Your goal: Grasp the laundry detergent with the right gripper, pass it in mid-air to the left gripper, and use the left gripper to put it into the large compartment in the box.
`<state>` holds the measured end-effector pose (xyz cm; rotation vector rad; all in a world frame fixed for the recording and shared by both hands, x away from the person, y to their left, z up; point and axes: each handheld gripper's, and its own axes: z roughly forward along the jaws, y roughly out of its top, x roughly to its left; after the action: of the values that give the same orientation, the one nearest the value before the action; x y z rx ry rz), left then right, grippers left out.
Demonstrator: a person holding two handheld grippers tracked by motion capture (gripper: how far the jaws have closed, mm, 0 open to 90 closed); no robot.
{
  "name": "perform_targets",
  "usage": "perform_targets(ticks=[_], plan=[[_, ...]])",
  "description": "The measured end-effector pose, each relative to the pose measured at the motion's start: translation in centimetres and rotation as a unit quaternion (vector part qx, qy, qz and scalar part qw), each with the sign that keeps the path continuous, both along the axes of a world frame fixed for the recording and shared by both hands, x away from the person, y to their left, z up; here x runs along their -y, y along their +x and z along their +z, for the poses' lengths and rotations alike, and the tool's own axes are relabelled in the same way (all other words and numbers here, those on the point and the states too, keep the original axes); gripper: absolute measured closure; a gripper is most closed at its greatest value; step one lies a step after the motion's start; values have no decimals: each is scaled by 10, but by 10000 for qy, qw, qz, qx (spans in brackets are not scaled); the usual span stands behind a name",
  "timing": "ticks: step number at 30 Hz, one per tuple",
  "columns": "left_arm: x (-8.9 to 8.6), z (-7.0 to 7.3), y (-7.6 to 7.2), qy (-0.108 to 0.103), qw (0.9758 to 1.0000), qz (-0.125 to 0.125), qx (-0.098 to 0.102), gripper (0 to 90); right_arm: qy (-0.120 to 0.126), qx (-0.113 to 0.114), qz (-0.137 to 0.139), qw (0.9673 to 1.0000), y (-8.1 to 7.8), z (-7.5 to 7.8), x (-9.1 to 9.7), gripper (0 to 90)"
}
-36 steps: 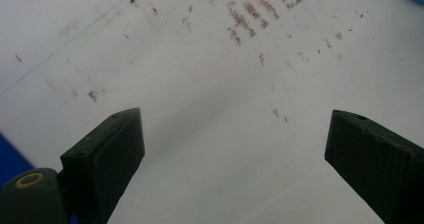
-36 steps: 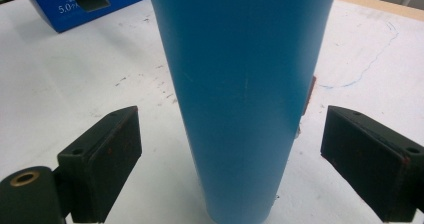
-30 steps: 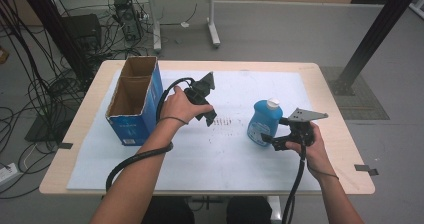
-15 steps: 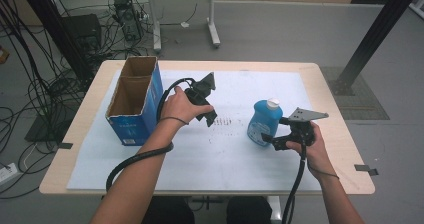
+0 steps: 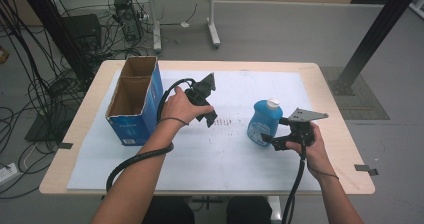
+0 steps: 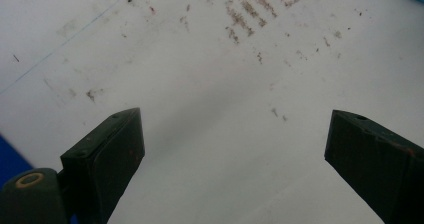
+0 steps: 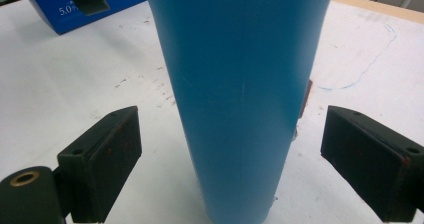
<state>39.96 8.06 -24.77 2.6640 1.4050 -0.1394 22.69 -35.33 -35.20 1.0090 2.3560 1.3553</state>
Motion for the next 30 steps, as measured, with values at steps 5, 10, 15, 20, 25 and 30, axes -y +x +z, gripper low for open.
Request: perform_targets(ticks=[5, 10, 15, 20, 25, 30], plan=[[1, 0, 0, 6, 10000, -18, -7, 94, 6, -3, 17, 10000, 1, 0, -1, 91], [0, -1, -1, -18, 10000, 8, -2, 95, 13, 12, 6, 10000, 1, 0, -2, 90], [1, -1, -1, -10, 10000, 4, -6, 95, 12, 21, 14, 10000, 1, -1, -2, 90], [0, -1, -1, -44, 10000, 13, -8, 95, 49, 35, 55, 10000, 1, -2, -1, 88], [0, 0, 0, -38, 10000, 8, -15, 95, 55, 54, 17, 10000, 0, -4, -1, 88], [0, -1, 0, -43, 10000, 11, -19, 95, 42, 48, 3, 10000, 0, -4, -2, 90]])
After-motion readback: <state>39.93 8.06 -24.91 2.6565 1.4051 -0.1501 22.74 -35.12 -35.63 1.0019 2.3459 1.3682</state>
